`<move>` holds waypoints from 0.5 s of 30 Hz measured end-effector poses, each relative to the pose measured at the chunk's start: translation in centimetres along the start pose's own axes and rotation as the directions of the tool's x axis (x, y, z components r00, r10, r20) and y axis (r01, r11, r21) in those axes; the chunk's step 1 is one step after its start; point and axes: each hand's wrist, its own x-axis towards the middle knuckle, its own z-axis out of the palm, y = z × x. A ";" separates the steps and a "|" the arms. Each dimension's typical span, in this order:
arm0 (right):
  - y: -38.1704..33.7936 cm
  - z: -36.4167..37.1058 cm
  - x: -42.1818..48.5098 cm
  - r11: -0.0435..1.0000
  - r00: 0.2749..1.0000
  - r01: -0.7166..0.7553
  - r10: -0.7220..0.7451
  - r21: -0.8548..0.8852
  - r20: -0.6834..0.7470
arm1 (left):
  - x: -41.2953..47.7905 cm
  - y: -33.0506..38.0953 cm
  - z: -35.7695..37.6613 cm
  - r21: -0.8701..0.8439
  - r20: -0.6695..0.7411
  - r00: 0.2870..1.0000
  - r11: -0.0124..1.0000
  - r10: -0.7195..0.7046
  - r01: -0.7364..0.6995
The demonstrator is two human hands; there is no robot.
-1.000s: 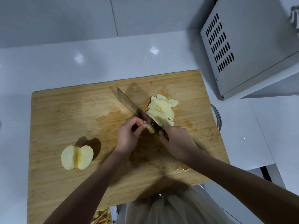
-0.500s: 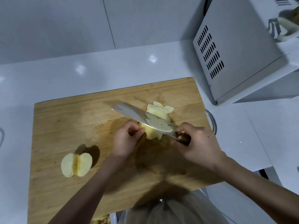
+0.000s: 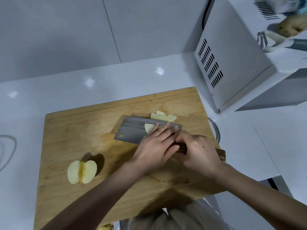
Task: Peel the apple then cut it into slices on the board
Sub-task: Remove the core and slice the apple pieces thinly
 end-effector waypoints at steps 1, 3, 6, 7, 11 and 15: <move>0.0 -0.1 0.0 1.000 1.000 0.015 -0.015 -0.002 -0.004 | -0.2 -0.3 0.6 0.043 0.025 0.999 0.999 0.022 -0.023; 0.1 -0.3 -0.1 1.000 1.000 0.031 -0.031 -0.001 0.002 | -0.4 -0.9 1.0 0.103 0.033 0.998 0.993 0.060 -0.063; 0.4 -0.5 -0.4 0.999 0.999 0.047 -0.047 0.001 -0.001 | -0.2 -1.0 0.9 0.178 0.034 0.995 0.979 0.095 -0.100; 0.4 -0.5 -0.5 0.999 0.999 0.048 -0.048 -0.005 -0.005 | -0.1 -0.9 0.9 0.195 0.026 0.994 0.975 0.103 -0.106; 0.4 -0.9 -0.7 0.999 0.999 0.034 -0.035 -0.029 -0.027 | -0.2 -1.2 0.9 0.192 0.017 0.994 0.975 0.109 -0.110; 0.4 -1.1 -0.9 0.998 0.999 0.025 -0.026 -0.051 -0.031 | -0.3 -1.3 0.6 0.135 0.057 0.995 0.986 0.088 -0.095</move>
